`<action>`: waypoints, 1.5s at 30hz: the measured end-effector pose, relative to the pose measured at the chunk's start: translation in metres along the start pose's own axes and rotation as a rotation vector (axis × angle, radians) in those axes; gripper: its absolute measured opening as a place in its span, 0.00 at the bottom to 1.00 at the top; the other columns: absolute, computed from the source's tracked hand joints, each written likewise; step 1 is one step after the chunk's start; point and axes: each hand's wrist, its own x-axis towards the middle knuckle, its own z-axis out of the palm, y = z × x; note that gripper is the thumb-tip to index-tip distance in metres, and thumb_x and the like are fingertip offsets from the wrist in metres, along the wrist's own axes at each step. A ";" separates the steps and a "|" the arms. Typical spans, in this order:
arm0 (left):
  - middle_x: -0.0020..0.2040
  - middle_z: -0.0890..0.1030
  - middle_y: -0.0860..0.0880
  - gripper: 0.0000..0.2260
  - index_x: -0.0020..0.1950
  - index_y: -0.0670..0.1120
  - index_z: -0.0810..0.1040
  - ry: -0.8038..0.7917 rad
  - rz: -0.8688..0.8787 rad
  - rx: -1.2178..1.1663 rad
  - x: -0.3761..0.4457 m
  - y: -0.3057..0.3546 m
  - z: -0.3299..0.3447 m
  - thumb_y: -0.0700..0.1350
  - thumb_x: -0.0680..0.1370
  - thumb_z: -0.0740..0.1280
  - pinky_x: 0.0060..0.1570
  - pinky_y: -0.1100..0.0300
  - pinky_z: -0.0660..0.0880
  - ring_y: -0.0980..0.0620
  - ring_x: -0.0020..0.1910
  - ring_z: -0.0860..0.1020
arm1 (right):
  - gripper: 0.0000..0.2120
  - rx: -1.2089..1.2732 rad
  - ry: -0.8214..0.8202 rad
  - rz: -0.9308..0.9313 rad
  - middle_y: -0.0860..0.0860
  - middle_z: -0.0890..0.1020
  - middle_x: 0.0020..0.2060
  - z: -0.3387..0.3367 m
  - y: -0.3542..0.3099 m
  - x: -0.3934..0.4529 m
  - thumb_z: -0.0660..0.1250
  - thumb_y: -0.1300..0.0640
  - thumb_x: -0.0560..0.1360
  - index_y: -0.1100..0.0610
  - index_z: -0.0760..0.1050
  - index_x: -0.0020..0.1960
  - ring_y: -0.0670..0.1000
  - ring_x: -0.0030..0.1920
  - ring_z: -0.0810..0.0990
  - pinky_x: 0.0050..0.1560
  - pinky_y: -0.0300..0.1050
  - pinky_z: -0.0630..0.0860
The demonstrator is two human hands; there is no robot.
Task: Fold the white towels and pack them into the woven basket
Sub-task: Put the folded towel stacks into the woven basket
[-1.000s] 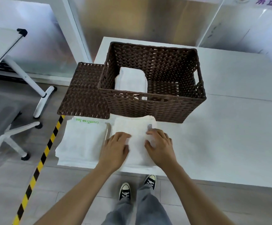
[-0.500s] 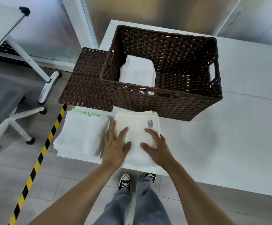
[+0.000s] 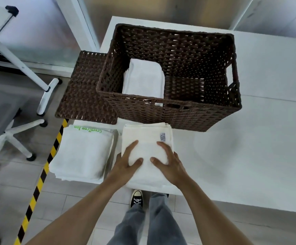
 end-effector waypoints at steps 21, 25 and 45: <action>0.65 0.72 0.67 0.29 0.73 0.58 0.71 0.035 0.060 -0.208 -0.067 0.012 0.022 0.42 0.75 0.76 0.50 0.82 0.67 0.80 0.56 0.70 | 0.25 0.402 0.076 0.026 0.37 0.76 0.66 0.001 0.010 -0.071 0.76 0.56 0.73 0.35 0.76 0.64 0.45 0.62 0.77 0.59 0.47 0.81; 0.66 0.73 0.66 0.29 0.72 0.59 0.72 0.068 0.114 -0.211 -0.080 0.022 0.008 0.42 0.75 0.76 0.52 0.81 0.68 0.78 0.59 0.71 | 0.25 0.419 0.090 -0.043 0.35 0.77 0.64 -0.002 -0.010 -0.084 0.76 0.58 0.73 0.36 0.77 0.63 0.40 0.61 0.77 0.52 0.35 0.79; 0.59 0.73 0.77 0.29 0.71 0.66 0.69 0.348 0.560 -0.177 -0.136 0.169 -0.127 0.55 0.71 0.72 0.53 0.71 0.73 0.72 0.60 0.73 | 0.26 0.343 0.111 -0.582 0.31 0.77 0.62 -0.077 -0.214 -0.114 0.77 0.59 0.74 0.39 0.77 0.65 0.36 0.63 0.75 0.63 0.36 0.75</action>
